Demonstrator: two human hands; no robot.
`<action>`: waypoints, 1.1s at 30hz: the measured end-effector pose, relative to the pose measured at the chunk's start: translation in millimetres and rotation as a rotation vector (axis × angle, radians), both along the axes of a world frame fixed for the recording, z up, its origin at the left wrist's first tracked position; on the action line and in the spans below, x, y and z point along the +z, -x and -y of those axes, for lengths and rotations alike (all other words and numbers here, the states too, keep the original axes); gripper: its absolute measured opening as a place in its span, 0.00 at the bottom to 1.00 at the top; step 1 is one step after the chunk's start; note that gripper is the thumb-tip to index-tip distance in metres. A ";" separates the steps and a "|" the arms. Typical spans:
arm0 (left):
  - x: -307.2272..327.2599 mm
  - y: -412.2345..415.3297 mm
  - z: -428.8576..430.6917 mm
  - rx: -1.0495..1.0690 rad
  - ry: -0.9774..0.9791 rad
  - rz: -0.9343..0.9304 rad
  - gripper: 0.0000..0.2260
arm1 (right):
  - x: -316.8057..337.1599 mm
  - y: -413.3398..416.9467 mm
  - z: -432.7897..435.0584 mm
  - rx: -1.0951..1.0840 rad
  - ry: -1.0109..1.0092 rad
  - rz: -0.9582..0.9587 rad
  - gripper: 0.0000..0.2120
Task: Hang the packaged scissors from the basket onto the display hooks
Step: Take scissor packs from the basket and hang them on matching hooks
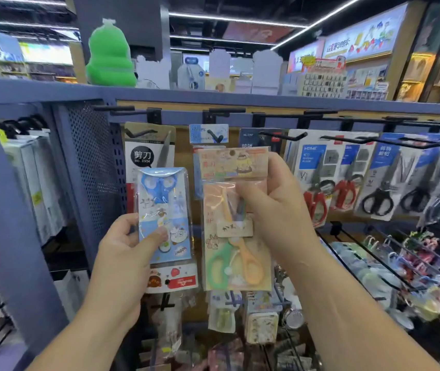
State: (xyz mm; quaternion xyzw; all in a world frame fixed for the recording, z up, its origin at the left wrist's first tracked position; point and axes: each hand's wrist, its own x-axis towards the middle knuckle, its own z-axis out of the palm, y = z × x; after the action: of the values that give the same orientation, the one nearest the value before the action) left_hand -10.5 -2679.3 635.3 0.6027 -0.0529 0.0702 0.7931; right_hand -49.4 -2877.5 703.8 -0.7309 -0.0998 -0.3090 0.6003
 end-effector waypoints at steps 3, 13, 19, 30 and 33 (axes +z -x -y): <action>4.2 4.0 0.1 0.025 0.009 0.011 0.06 | 11.3 -6.1 -3.0 0.027 -0.041 0.018 0.07; 4.3 17.4 -4.5 0.149 0.068 0.008 0.06 | 23.1 -26.0 -12.9 -0.088 -0.009 0.027 0.17; 7.3 26.2 -4.2 0.164 0.093 0.010 0.06 | 18.9 -23.0 -14.9 -0.117 -0.028 0.041 0.17; 10.7 34.3 -8.7 0.127 0.143 0.010 0.06 | 16.0 -62.8 -2.9 -0.121 -0.004 -0.112 0.10; 10.3 33.8 -9.2 0.113 0.137 -0.001 0.06 | 18.6 -93.7 2.4 -0.184 0.046 -0.193 0.10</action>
State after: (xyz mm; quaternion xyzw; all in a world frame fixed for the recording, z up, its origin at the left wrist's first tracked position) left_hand -44.3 -2670.1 645.5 0.5491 -0.0133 0.1179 0.8273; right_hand 44.3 -2880.0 722.5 -0.7769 0.0187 -0.2887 0.5592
